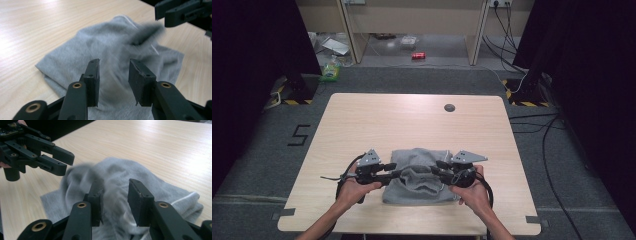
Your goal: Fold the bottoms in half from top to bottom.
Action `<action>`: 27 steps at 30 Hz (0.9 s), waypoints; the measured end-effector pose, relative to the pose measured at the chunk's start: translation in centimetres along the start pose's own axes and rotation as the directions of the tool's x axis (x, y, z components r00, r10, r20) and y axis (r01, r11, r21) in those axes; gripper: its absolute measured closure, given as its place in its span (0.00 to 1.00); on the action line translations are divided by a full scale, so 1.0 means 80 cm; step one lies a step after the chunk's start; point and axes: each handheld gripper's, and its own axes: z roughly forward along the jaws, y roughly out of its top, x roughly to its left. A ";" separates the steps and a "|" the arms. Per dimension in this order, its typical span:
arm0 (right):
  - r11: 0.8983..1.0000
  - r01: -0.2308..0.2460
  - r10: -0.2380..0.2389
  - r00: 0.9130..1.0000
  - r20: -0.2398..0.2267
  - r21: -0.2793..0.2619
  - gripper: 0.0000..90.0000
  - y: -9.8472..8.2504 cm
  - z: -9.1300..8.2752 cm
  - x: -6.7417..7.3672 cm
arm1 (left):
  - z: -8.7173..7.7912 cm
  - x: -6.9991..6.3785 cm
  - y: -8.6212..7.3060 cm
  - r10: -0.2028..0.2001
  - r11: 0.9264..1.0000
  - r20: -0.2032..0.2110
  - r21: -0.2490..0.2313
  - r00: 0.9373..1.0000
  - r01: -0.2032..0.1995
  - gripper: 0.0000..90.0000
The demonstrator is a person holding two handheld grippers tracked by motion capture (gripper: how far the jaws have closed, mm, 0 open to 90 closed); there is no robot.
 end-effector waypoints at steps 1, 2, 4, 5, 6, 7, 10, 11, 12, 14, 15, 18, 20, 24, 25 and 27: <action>1.000 -0.003 0.003 1.000 0.001 -0.002 0.72 0.002 0.000 0.000 | -0.001 0.002 0.002 -0.017 1.000 0.004 -0.010 1.000 0.017 0.66; 1.000 0.000 0.000 1.000 0.006 0.004 0.72 0.003 0.001 0.000 | -0.002 0.004 0.004 -0.024 1.000 0.001 -0.013 1.000 0.024 0.66; 1.000 0.002 -0.002 1.000 0.008 0.019 0.72 0.004 0.005 0.000 | 0.000 0.005 0.006 -0.022 1.000 -0.011 -0.008 1.000 0.022 0.66; 0.999 0.010 -0.010 1.000 0.012 0.030 0.72 0.003 0.007 0.000 | 0.003 0.005 0.005 -0.020 1.000 -0.014 0.000 1.000 0.020 0.65; 0.999 0.014 -0.015 1.000 0.010 0.041 0.72 0.002 0.010 0.001 | 0.007 0.004 0.004 -0.011 1.000 -0.019 0.014 1.000 0.012 0.65; 0.999 0.018 -0.019 1.000 0.009 0.049 0.72 0.000 0.012 0.003 | 0.011 0.002 0.002 -0.004 1.000 -0.025 0.025 1.000 0.004 0.64; 0.996 0.025 -0.025 1.000 -0.003 0.083 0.72 -0.010 0.021 0.009 | 0.022 -0.005 -0.004 0.014 0.998 -0.025 0.054 1.000 -0.013 0.62; 0.995 0.028 -0.028 1.000 -0.008 0.093 0.72 -0.012 0.023 0.010 | 0.025 -0.010 -0.006 0.030 0.998 -0.026 0.061 0.999 -0.029 0.62; 0.993 0.033 -0.032 0.999 -0.012 0.111 0.72 -0.016 0.025 0.013 | 0.025 -0.012 -0.008 0.044 0.997 -0.028 0.069 0.999 -0.042 0.62; 0.991 0.042 -0.040 0.999 -0.017 0.124 0.72 -0.022 0.027 0.015 | 0.024 -0.021 -0.013 0.086 0.992 -0.034 0.091 0.996 -0.083 0.62; 0.990 0.043 -0.041 0.999 -0.018 0.133 0.72 -0.024 0.028 0.017 | 0.023 -0.026 -0.017 0.100 0.990 -0.035 0.099 0.994 -0.097 0.62; 0.987 0.052 -0.050 0.999 -0.021 0.152 0.73 -0.032 0.028 0.023 | 0.019 -0.037 -0.032 0.132 0.985 -0.035 0.120 0.991 -0.127 0.62; 0.983 0.069 -0.067 0.998 -0.017 0.171 0.74 -0.039 0.028 0.028 | 0.017 -0.042 -0.040 0.141 0.983 -0.039 0.124 0.989 -0.135 0.62; 0.978 0.085 -0.084 0.996 -0.015 0.192 0.75 -0.051 0.029 0.034 | 0.017 -0.047 -0.052 0.139 0.983 -0.037 0.129 0.990 -0.133 0.63; 0.978 0.083 -0.082 0.997 -0.014 0.193 0.75 -0.053 0.029 0.035 | 0.017 -0.047 -0.054 0.139 0.982 -0.036 0.133 0.990 -0.133 0.63; 0.978 0.078 -0.077 0.997 -0.016 0.196 0.75 -0.056 0.029 0.036 | 0.017 -0.046 -0.056 0.132 0.983 -0.033 0.133 0.991 -0.126 0.64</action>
